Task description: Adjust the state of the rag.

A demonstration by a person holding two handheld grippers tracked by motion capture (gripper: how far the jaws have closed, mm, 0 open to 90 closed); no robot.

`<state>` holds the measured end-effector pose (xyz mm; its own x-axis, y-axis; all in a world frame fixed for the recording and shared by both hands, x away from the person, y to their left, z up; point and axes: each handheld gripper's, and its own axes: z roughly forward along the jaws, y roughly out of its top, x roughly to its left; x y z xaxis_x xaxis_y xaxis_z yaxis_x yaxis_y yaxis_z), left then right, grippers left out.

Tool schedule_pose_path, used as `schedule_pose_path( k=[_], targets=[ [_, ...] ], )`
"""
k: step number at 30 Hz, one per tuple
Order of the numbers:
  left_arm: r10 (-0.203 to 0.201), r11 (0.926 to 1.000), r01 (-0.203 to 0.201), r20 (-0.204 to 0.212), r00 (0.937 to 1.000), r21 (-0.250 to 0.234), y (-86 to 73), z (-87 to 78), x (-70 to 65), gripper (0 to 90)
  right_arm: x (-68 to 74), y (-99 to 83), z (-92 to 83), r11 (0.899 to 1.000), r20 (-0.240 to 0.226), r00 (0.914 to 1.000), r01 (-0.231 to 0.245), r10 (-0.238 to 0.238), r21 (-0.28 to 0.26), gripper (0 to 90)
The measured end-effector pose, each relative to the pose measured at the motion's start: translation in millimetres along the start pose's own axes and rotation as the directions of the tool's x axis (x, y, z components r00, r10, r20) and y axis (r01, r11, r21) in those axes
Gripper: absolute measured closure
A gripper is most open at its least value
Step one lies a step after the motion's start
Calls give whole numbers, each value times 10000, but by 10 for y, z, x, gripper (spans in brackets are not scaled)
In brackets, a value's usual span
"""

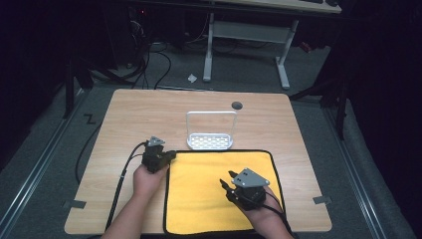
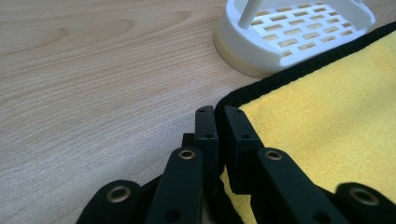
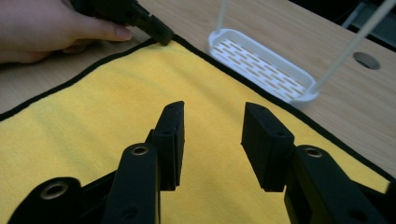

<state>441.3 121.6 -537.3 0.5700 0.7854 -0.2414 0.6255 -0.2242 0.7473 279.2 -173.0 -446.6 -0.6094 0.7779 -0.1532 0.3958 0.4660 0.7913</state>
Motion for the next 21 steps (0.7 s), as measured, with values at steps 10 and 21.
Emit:
schedule_pose_path(
  k=[10, 21],
  targets=[
    [27, 10000, -27, 47, 10000, 50, -7, -12, 4, 847, 522, 119, 531, 9986, -1221, 9918, 422, -379, 324, 582],
    [-55, 10000, 54, 95, 9999, 54, -9, -15, 10, 845, 962, 189, 958, 9925, -2189, 9718, 1037, -874, 641, 572]
  ],
)
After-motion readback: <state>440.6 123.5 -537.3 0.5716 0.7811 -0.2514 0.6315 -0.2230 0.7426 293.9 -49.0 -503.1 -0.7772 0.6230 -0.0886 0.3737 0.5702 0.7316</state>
